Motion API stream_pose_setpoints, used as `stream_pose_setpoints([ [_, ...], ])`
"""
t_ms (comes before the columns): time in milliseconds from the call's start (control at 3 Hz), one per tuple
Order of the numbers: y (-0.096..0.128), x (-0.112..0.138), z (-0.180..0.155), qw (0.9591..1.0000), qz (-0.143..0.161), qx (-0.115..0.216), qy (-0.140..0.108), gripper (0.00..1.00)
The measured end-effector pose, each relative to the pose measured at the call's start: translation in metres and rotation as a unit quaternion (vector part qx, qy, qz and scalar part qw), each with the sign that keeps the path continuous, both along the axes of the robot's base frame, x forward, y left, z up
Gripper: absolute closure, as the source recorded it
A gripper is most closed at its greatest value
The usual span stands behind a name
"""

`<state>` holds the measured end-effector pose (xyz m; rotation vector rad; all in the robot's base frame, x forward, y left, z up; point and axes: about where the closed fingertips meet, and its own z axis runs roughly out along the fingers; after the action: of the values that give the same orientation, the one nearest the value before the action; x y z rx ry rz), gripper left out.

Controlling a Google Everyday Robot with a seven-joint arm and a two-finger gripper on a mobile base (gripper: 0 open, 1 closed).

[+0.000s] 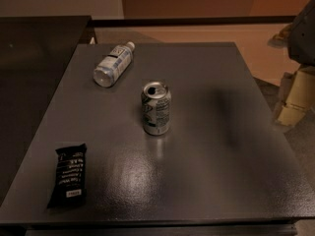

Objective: Knock 7up can over

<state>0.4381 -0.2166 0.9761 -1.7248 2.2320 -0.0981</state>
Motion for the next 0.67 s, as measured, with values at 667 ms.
stream_pose_setpoints([
  [667,0.022,0.009,-0.015,0.9996,0.003,0.027,0.003,0.00],
])
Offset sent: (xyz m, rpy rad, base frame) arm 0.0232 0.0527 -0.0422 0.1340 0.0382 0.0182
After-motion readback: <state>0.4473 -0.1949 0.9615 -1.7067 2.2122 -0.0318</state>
